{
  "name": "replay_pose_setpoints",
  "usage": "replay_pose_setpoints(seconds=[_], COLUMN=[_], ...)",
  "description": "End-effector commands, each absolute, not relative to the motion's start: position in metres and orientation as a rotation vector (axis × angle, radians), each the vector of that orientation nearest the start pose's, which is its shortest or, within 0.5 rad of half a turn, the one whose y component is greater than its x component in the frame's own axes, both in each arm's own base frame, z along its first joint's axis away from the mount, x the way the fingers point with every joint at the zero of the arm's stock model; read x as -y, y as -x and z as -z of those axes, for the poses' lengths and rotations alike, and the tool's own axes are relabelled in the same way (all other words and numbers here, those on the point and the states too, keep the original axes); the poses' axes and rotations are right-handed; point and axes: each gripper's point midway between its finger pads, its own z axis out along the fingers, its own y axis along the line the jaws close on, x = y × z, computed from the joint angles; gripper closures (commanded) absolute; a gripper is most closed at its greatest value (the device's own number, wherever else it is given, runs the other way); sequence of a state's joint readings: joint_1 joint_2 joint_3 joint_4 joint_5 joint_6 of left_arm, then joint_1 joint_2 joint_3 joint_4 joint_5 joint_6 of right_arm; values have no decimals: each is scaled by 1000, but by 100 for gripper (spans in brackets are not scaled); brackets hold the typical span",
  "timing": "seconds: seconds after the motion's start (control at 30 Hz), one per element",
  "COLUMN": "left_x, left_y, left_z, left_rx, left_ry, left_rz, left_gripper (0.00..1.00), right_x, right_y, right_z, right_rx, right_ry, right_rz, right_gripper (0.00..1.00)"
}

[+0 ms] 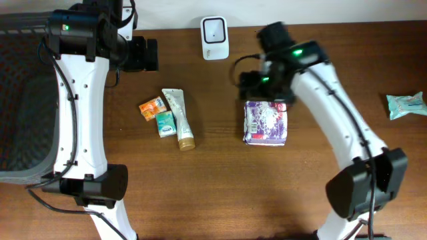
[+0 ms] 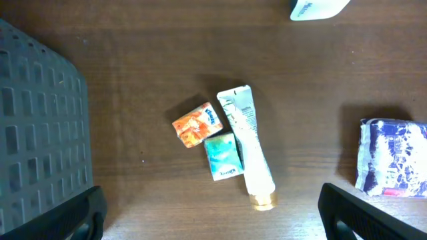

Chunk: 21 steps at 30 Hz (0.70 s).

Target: Scan the item barcode

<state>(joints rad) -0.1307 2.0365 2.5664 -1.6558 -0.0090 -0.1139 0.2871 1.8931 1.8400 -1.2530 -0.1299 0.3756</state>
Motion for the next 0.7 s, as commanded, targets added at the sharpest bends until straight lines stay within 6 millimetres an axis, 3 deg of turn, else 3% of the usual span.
replay_pose_setpoints(seconds=[0.0, 0.07, 0.13, 0.27, 0.37, 0.47, 0.6, 0.67], left_x=[54, 54, 55, 54, 54, 54, 54, 54], left_y=[-422, -422, -422, -422, -422, -422, -422, -422], left_z=[-303, -303, -303, -303, -303, -303, -303, -303], left_rx=[-2697, -2697, -2697, -2697, -2697, -2697, -2697, -2697], left_ry=[-16, -16, -16, -16, -16, -16, -16, -16], left_rz=[57, 57, 57, 57, 57, 57, 57, 57], left_gripper=[1, 1, 1, 1, 1, 1, 1, 1], right_x=[-69, -43, -29, -20, -26, -43, -54, -63], right_y=[-398, -394, -386, -379, -374, -370, -366, -363], right_z=[-168, -162, -150, -115, -85, -63, -41, -33], right_rx=[-2955, -2978, -2981, -2918, -2835, -2734, -2704, -2705], right_ry=[-194, -174, -138, -165, -184, -158, -206, -196], right_rz=[-245, -338, -549, -805, -973, -1116, -1151, -1157], right_gripper=[1, 1, 1, 2, 13, 15, 17, 27])
